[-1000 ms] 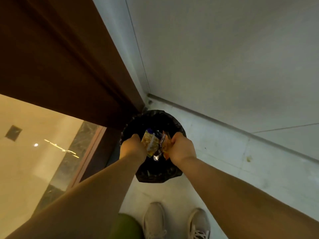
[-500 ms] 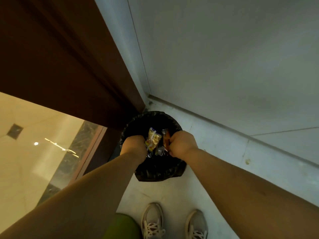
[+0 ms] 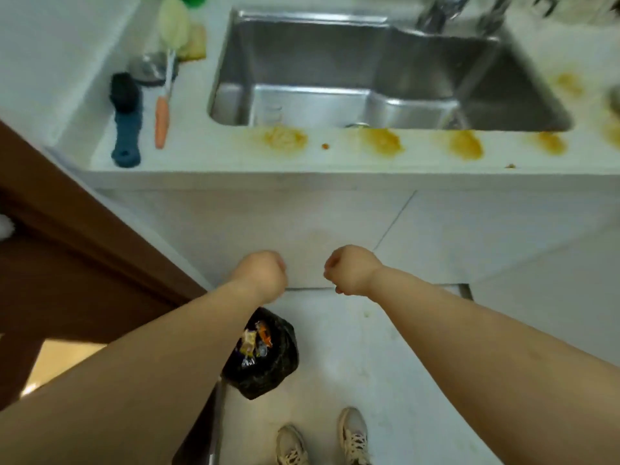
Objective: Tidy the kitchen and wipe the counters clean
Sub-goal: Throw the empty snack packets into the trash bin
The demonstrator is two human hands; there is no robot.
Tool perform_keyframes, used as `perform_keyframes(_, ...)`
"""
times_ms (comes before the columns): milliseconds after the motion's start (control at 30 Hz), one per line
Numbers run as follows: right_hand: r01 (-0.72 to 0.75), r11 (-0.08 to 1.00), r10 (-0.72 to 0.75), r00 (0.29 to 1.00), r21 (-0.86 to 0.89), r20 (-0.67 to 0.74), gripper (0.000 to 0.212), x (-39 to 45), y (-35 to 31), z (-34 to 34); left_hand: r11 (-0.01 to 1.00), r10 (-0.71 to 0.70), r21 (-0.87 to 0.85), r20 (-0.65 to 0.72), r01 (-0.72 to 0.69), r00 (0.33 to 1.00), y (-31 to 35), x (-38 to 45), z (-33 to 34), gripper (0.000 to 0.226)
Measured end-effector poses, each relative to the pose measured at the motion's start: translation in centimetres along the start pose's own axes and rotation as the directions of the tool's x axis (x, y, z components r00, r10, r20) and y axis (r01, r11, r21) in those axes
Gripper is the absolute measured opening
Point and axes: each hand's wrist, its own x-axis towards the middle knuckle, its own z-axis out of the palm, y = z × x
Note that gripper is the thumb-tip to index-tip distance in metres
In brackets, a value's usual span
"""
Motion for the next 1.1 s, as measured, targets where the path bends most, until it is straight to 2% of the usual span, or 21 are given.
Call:
perform_keyframes(100,-0.027,0.999,0.03,0.994,0.025,-0.101,0.028,-6.2,1.9,-5.2,0.981,0.19,0.042,-0.02,-0.189,0.982,7.4,-3.1,-2.1,0.026)
perform_keyframes(233,-0.131,0.991,0.124,0.976,-0.03,-0.177,0.032,-15.0,6.8,-10.4,0.899,0.42,0.137,-0.005,-0.415,0.908,17.2,-7.6,-1.6,0.026)
perform_keyframes(300,-0.181,0.983,0.179,0.951,0.013,-0.252,0.033,-19.8,9.7,-12.3,0.838,0.521,0.184,0.008,-0.513,0.853,21.6,-10.6,-0.6,0.026)
perform_keyframes(467,-0.293,0.93,0.363,0.833,0.223,-0.419,0.034,-33.7,19.2,-13.5,0.644,0.72,0.268,0.104,-0.717,0.686,32.1,-20.7,5.1,0.027)
perform_keyframes(600,-0.336,0.858,0.501,0.717,0.389,-0.485,0.034,-45.5,27.6,-10.3,0.496,0.818,0.256,0.181,-0.83,0.545,37.8,-30.3,12.5,0.028)
perform_keyframes(700,-0.368,0.786,0.603,0.634,0.497,-0.484,0.03,-54.7,33.3,-5.9,0.394,0.853,0.239,0.264,-0.888,0.45,40.5,-38.7,19.2,0.026)
perform_keyframes(767,-0.389,0.729,0.673,0.558,0.564,-0.485,0.028,-61.1,36.9,-2.6,0.295,0.877,0.226,0.323,-0.929,0.357,42.1,-44.8,24.1,0.023)
perform_keyframes(833,-0.4,0.658,0.746,0.461,0.639,-0.48,0.028,-68.0,41.0,1.3,0.161,0.896,0.211,0.379,-0.964,0.232,43.7,-51.8,29.3,0.021)
perform_keyframes(933,-0.386,0.534,0.842,0.32,0.752,-0.433,0.028,-76.9,45.9,6.9,-0.017,0.88,0.186,0.469,-0.982,0.074,44.9,-61.3,36.1,0.021)
perform_keyframes(1100,-0.372,0.363,0.931,0.19,0.854,-0.313,0.028,-87.3,50.9,13.5,-0.24,0.795,0.129,0.595,-0.962,-0.118,46.3,-72.2,44.2,0.024)
